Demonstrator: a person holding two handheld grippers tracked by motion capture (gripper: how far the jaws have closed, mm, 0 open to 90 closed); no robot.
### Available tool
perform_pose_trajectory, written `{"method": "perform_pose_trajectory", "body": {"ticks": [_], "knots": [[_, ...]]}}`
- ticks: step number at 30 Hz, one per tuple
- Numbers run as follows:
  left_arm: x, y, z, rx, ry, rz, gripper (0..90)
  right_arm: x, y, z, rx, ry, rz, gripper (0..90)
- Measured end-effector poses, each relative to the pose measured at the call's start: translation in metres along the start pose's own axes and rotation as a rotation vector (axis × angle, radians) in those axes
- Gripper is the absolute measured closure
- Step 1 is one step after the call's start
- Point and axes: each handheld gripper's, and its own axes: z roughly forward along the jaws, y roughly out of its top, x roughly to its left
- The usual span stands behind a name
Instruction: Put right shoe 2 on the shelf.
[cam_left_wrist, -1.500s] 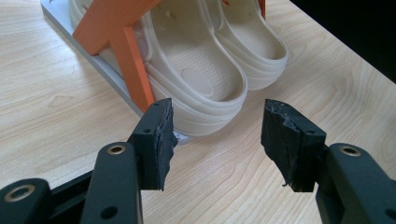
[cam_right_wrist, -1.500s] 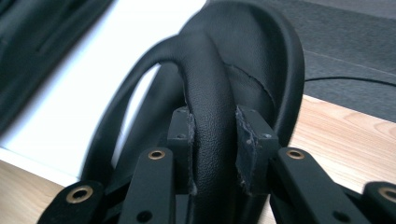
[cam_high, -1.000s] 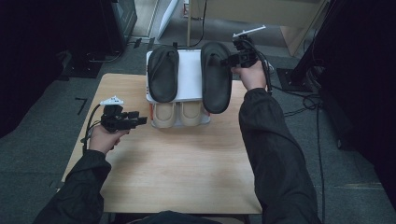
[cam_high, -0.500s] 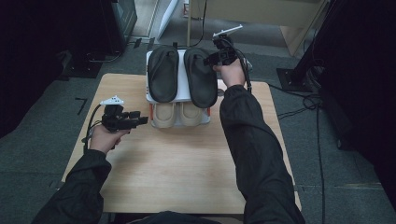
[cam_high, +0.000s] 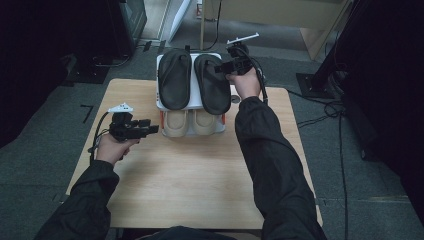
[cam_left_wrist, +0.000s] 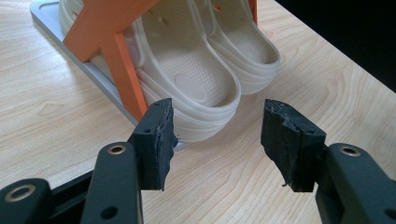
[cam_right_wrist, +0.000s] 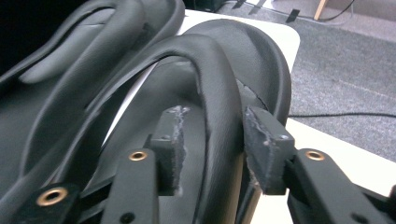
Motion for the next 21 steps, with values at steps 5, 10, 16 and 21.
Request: {"method": "perform_pose_trajectory", "body": {"ticks": [5, 10, 16, 21], "knots": [[-0.001, 0.0, 0.0, 0.005, 0.004, 0.009, 44.6, 0.007, -0.01, -0.025, -0.035, 0.017, -0.049, 56.7], [-0.001, 0.0, 0.0, 0.006, 0.007, 0.007, 44.5, 0.012, -0.031, -0.045, -0.045, 0.044, -0.088, 55.1], [-0.002, 0.0, 0.0, 0.01, 0.017, 0.015, 44.4, 0.014, -0.062, -0.062, -0.071, 0.088, -0.1, 49.8], [-0.002, -0.001, 0.001, 0.012, 0.016, 0.016, 44.4, 0.02, -0.082, -0.069, -0.064, 0.114, -0.134, 42.9]]}}
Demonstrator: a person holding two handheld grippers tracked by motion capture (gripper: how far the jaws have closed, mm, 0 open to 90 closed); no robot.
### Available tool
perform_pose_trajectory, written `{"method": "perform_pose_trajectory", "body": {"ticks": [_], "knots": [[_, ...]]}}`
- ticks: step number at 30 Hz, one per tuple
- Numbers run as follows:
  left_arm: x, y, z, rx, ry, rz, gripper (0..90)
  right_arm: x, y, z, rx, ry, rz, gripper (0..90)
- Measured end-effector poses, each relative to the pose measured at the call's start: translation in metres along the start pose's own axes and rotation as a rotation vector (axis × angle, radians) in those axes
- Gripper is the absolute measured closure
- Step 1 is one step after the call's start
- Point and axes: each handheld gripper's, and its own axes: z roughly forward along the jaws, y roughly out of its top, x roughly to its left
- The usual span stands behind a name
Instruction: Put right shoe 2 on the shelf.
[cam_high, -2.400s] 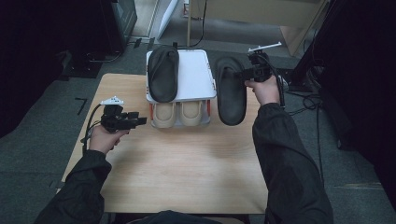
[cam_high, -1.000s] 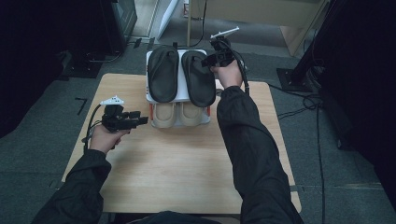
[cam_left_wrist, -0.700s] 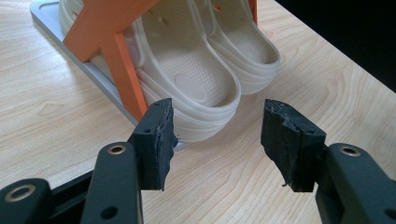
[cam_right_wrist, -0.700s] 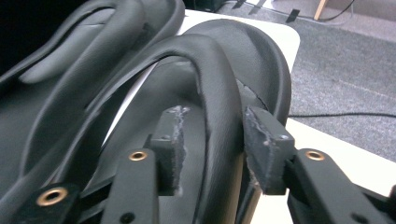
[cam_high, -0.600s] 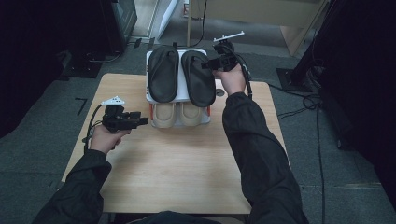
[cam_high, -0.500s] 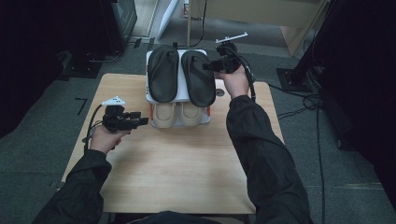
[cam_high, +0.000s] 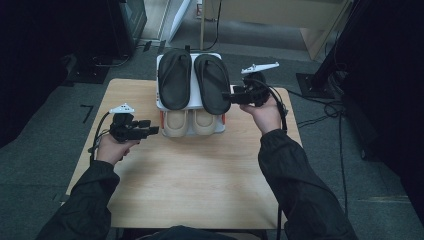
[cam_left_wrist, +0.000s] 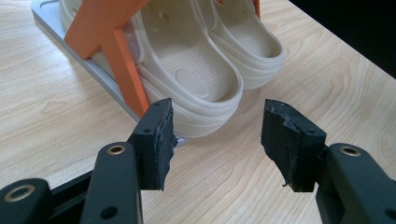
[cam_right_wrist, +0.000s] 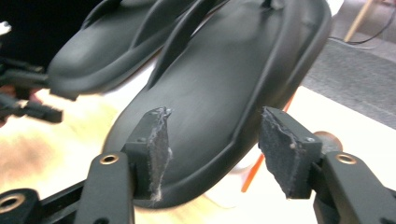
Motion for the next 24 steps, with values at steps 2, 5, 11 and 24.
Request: {"method": "perform_pose_trajectory", "body": {"ticks": [2, 5, 11, 24], "knots": [[0.0, 0.0, 0.0, 0.0, 0.001, -0.001, 44.4, 0.005, -0.007, -0.001, 0.004, 0.025, -0.007, 41.2], [0.0, 0.0, -0.001, -0.003, -0.001, -0.006, 44.4, 0.011, -0.015, -0.001, 0.022, 0.026, -0.034, 38.4], [0.001, 0.0, -0.001, -0.001, -0.001, -0.007, 44.4, 0.018, -0.029, 0.001, 0.022, 0.045, -0.046, 33.6], [0.0, 0.0, 0.0, -0.001, 0.0, -0.003, 44.4, 0.022, -0.027, 0.014, 0.034, 0.057, -0.062, 35.7]]}}
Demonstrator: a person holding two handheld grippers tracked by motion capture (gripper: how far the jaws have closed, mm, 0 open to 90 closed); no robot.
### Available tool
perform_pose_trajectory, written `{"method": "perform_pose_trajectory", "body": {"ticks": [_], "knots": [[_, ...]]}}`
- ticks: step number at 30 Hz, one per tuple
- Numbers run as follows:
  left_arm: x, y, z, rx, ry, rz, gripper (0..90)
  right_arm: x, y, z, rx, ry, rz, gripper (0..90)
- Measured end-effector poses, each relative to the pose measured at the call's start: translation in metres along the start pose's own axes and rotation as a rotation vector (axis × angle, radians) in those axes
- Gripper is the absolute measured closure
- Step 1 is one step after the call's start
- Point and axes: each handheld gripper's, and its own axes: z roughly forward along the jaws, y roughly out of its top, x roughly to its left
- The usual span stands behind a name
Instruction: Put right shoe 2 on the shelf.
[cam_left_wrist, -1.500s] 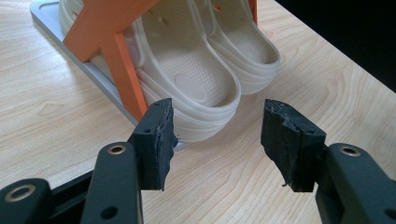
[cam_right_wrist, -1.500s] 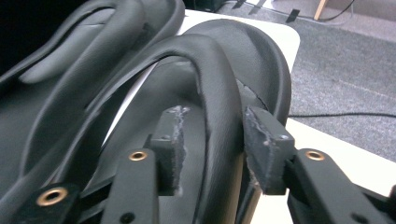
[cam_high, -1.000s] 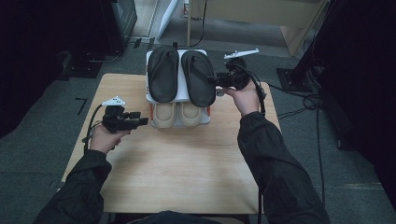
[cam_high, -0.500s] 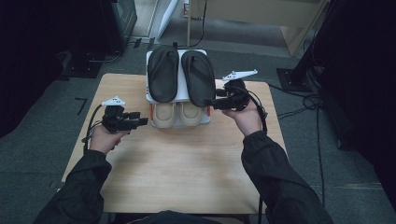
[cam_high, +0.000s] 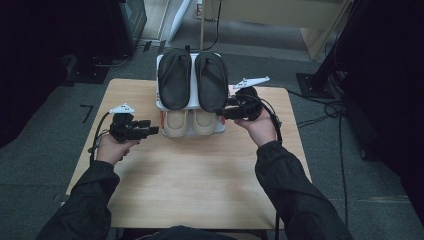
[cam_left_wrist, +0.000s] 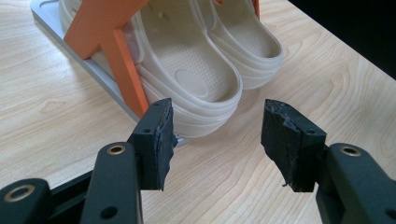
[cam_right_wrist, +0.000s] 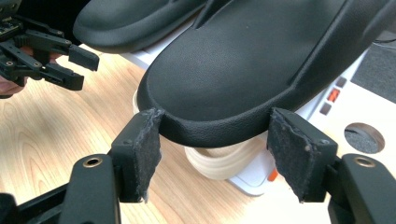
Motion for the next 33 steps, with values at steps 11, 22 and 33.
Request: {"method": "perform_pose_trajectory", "body": {"ticks": [11, 22, 33], "knots": [[0.001, 0.0, -0.001, -0.003, 0.0, -0.001, 44.4, -0.006, 0.014, 0.009, -0.032, 0.032, 0.015, 39.3], [0.001, 0.0, 0.0, -0.002, -0.003, 0.0, 44.4, -0.052, 0.044, 0.011, -0.09, -0.157, 0.057, 53.1], [0.002, 0.0, 0.0, -0.002, -0.004, -0.004, 44.4, -0.076, 0.053, 0.044, -0.01, -0.261, 0.112, 54.8]]}}
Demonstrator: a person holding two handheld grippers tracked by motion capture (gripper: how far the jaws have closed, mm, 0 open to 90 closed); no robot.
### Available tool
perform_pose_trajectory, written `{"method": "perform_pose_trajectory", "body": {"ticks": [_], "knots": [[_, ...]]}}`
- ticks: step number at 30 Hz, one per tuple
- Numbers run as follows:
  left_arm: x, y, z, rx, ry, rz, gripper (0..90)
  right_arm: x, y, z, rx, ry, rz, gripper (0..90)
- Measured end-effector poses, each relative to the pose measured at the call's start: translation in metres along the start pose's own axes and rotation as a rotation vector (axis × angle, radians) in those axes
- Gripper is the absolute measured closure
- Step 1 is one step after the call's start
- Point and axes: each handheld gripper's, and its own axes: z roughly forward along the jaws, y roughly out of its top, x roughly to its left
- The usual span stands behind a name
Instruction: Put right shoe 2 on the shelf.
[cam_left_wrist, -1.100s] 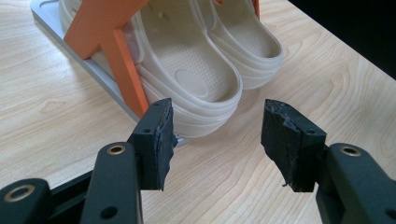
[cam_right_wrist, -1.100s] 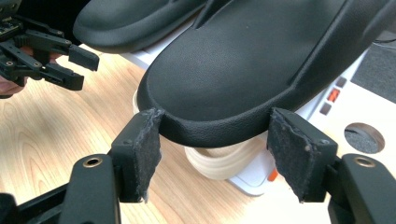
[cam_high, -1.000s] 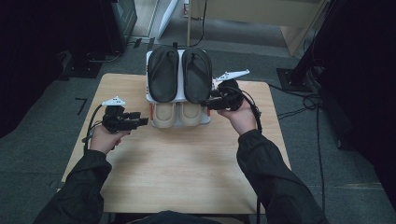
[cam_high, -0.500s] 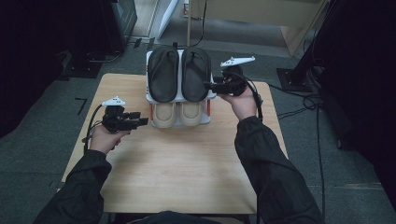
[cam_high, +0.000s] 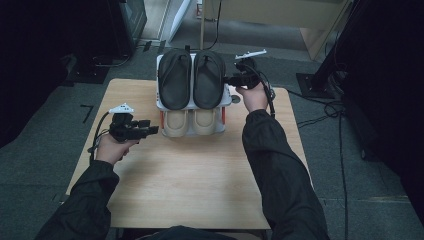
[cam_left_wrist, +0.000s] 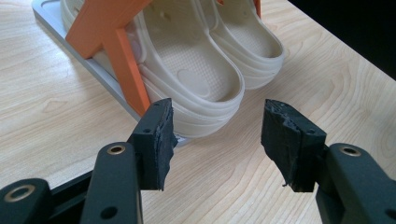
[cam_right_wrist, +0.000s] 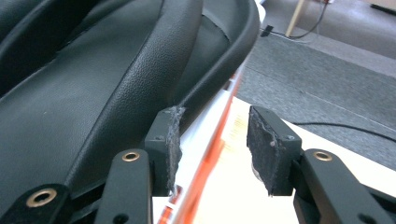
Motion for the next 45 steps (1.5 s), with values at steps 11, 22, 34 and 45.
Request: {"method": "perform_pose_trajectory", "body": {"ticks": [11, 22, 34, 45], "knots": [[0.0, 0.0, 0.0, 0.004, -0.001, 0.006, 44.4, 0.003, 0.001, 0.002, -0.003, 0.029, 0.01, 50.5], [0.0, 0.0, 0.001, 0.009, 0.0, -0.005, 42.9, 0.003, -0.02, -0.024, -0.043, 0.092, -0.002, 47.5], [-0.001, -0.001, 0.004, 0.038, 0.003, 0.006, 42.2, 0.002, -0.063, -0.05, -0.078, 0.147, -0.04, 43.4], [-0.007, -0.006, 0.008, 0.041, 0.007, 0.014, 41.8, 0.013, -0.112, -0.056, -0.092, 0.191, -0.054, 42.4]]}}
